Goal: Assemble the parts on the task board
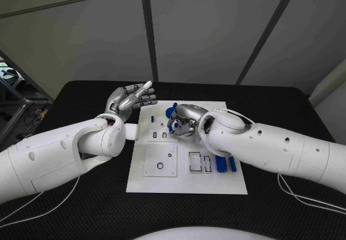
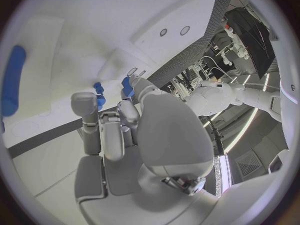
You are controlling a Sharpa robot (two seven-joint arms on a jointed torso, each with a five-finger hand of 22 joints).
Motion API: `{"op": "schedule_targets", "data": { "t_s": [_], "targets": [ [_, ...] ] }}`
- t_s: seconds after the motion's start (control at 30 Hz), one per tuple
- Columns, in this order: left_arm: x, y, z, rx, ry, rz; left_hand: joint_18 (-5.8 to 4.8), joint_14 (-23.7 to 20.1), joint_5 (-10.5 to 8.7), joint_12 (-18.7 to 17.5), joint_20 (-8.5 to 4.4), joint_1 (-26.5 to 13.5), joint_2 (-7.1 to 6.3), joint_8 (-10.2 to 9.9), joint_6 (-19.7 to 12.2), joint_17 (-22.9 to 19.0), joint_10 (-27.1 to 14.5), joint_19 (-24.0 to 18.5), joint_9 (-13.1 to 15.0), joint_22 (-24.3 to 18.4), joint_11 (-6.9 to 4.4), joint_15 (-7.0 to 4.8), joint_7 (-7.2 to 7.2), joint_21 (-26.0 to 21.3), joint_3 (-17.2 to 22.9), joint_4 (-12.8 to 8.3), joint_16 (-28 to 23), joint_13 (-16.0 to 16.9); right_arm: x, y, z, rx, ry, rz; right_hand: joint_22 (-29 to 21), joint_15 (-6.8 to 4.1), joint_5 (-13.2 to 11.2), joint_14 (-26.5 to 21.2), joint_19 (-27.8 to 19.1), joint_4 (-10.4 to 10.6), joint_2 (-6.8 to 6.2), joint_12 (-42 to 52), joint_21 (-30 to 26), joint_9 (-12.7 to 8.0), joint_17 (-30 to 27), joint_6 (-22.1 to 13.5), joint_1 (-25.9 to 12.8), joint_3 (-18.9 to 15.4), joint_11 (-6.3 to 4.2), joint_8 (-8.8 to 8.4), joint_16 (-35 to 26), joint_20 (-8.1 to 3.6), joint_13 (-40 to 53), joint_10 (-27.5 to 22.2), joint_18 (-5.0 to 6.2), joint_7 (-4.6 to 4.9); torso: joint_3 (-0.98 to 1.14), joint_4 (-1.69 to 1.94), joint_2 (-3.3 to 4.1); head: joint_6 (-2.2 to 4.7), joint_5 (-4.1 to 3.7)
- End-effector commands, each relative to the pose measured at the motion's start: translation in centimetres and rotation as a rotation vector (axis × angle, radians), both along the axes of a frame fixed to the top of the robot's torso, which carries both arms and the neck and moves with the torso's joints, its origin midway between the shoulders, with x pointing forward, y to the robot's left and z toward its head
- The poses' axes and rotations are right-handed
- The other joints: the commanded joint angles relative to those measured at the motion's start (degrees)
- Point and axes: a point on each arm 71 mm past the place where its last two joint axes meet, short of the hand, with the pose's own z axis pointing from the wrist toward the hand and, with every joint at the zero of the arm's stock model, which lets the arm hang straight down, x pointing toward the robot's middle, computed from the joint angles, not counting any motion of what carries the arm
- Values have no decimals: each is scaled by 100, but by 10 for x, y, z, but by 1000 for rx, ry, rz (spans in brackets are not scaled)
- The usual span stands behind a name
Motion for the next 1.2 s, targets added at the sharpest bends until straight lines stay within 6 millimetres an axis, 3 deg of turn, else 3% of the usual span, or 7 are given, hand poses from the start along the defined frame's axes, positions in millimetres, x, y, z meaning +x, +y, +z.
{"op": "schedule_targets", "data": {
  "t_s": [0.03,0.77,1.2],
  "targets": [
    [0,-2,2,-3,-11,-14,-82,-19,5,-25,-1,41,-9,-34,8,-9,22,-31,-5,-9,34,-2,386,-36,2,-34,-19,-4,-1,1,-1,-28,-9,2,9,-32,31,431,39,-9,19,-23,21,5,688,27,-8,38,-4,20,21,-13,-3,-7,-24,-6,2,-4,2,-6,-2],
    [1,-3,1,-5,-9,-17,-82,-19,5,-25,-1,41,-9,-34,8,-9,22,-31,-5,-9,34,-2,386,-36,2,-34,-19,-4,-5,7,-14,-35,20,13,16,-30,53,433,44,-13,-12,-26,25,2,697,23,-42,51,-1,20,24,-13,-4,-9,-26,-2,2,-1,1,-72,7],
    [1,-4,1,-5,-8,-17,-82,-19,5,-25,-1,41,-9,-34,8,-9,22,-31,-5,-9,34,-2,386,-36,2,-34,-19,-4,-4,8,-17,-45,22,13,15,-4,62,433,44,-33,-106,-108,23,-30,701,-124,-127,111,38,-52,23,3,-85,-86,-29,51,-3,0,0,-91,1]
  ]
}}
